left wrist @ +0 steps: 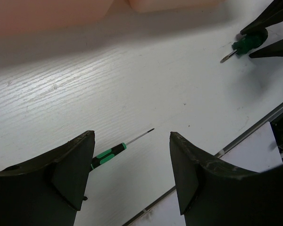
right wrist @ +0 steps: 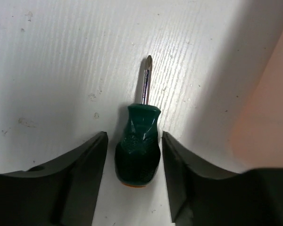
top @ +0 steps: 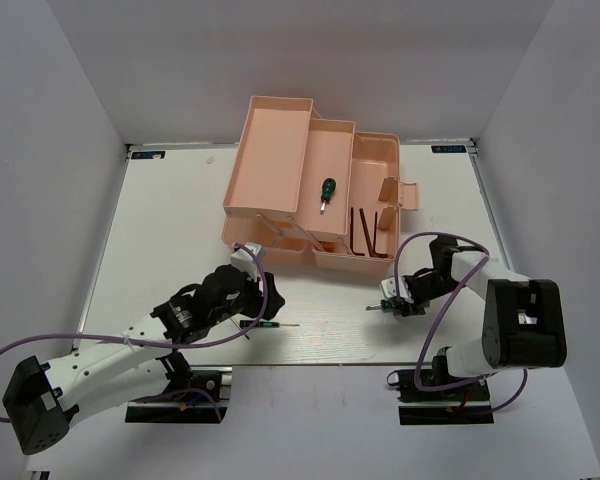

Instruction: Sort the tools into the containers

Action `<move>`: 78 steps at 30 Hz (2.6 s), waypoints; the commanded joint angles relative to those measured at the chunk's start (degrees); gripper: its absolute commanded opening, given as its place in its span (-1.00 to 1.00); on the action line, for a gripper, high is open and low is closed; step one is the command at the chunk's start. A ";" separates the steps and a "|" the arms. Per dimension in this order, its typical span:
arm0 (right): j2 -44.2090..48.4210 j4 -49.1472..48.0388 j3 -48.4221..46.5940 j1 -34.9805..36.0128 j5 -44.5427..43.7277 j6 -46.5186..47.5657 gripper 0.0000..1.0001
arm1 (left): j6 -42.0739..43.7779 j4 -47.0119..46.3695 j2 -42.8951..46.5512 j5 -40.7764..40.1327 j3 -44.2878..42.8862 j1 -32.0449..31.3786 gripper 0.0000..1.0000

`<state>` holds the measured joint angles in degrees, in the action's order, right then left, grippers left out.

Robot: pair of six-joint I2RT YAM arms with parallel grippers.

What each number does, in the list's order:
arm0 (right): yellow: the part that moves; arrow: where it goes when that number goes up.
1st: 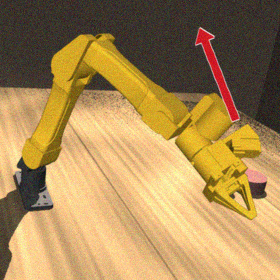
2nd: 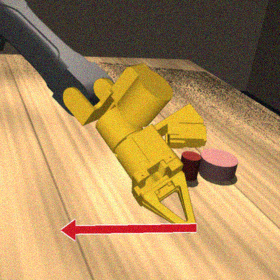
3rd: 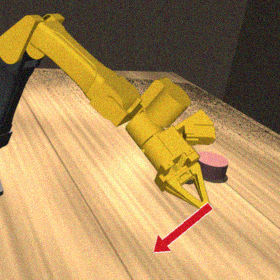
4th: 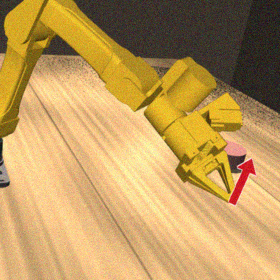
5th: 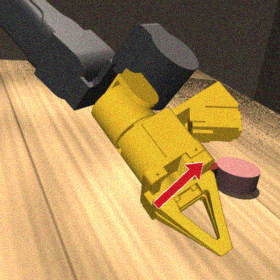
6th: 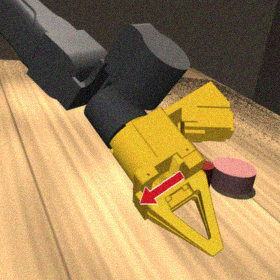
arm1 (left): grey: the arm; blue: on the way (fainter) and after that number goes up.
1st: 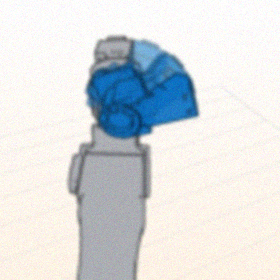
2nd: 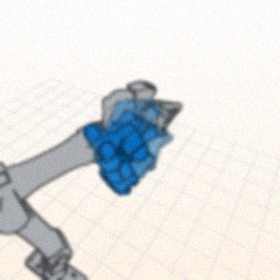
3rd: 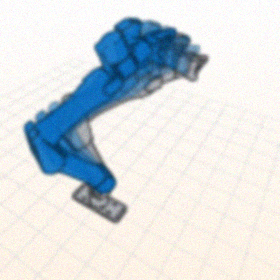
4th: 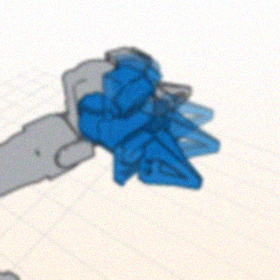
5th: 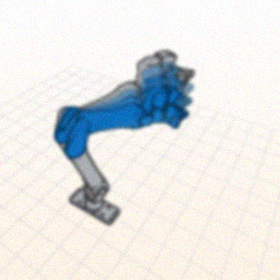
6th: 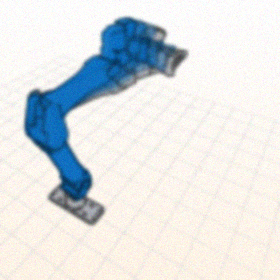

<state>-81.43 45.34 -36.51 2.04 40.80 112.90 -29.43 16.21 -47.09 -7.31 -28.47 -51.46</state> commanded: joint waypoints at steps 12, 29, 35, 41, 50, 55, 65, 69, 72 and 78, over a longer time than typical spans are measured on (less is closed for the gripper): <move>1.26 7.12 -1.28 1.03 -10.39 3.21 -0.91 | -3.18 -1.53 -2.30 0.02 2.19 0.13 0.50; 9.18 32.41 -27.11 4.37 17.03 -21.80 -1.00 | -4.41 6.12 -7.75 -4.64 -0.45 0.13 0.34; 8.75 -8.97 -35.19 8.50 14.76 -83.62 -1.00 | 2.26 8.84 -12.05 0.62 -5.10 -0.39 0.24; -4.93 -18.19 -50.72 14.39 -2.36 -111.92 -1.00 | 9.38 12.96 -16.97 3.27 -11.25 -0.92 0.37; -24.03 -15.72 -70.45 20.36 -14.69 -125.30 -0.93 | 13.96 25.01 -27.94 -0.50 -19.96 -3.11 0.42; -26.06 -14.50 -70.01 19.75 -10.22 -123.55 0.47 | 15.19 26.42 -33.32 -0.51 -21.62 -4.17 0.42; -18.78 -16.24 -59.91 16.68 -7.14 -121.43 0.76 | 21.16 26.42 -36.22 3.27 -23.39 -4.17 0.34; -13.42 -18.79 -53.77 14.05 -5.03 -121.78 0.81 | 22.40 25.89 -41.14 4.40 -23.39 -4.17 0.24; -10.08 -17.84 -51.47 12.82 -6.60 -120.99 0.81 | 22.93 25.37 -42.82 5.11 -23.39 -4.17 0.21; -3.31 -18.35 -45.67 9.57 -5.91 -117.74 0.81 | 23.54 25.37 -45.62 5.11 -24.44 -4.17 -0.01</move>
<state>-88.51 29.15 -84.64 13.13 33.28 -6.81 -7.09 42.24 -91.55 -2.74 -51.57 -55.35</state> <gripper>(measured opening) 0.904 0.513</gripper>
